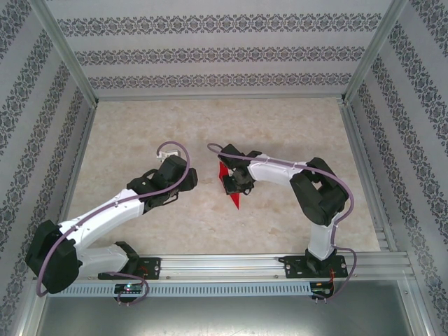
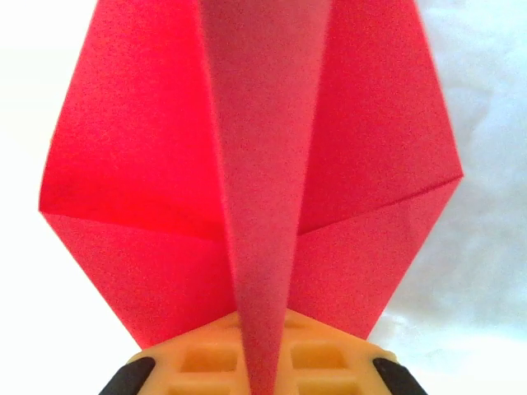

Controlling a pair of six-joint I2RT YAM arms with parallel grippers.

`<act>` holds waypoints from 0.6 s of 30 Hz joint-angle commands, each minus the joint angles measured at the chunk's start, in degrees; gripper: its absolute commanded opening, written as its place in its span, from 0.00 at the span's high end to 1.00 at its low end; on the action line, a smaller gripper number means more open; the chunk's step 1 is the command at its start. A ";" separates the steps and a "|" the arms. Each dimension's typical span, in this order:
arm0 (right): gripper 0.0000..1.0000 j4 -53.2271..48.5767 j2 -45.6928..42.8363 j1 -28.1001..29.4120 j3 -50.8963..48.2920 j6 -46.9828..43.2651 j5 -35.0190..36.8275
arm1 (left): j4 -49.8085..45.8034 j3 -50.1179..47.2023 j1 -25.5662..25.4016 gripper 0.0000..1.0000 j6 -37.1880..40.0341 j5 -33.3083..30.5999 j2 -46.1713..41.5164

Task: Fold a paper plane with a square sheet of paper (fold left side to right side)
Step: Pick up the paper plane at the center of the table, then place the paper plane at the center of the table.

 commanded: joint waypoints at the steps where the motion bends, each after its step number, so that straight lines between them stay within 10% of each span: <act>1: 0.95 -2.39 -0.98 -2.99 3.42 -0.03 1.54 | -2.31 -0.54 0.36 0.31 0.49 -1.88 -2.15; 18: 0.93 -14.03 17.13 -12.72 28.32 -2.64 7.26 | -4.34 -2.91 0.36 0.02 5.95 -1.38 -6.95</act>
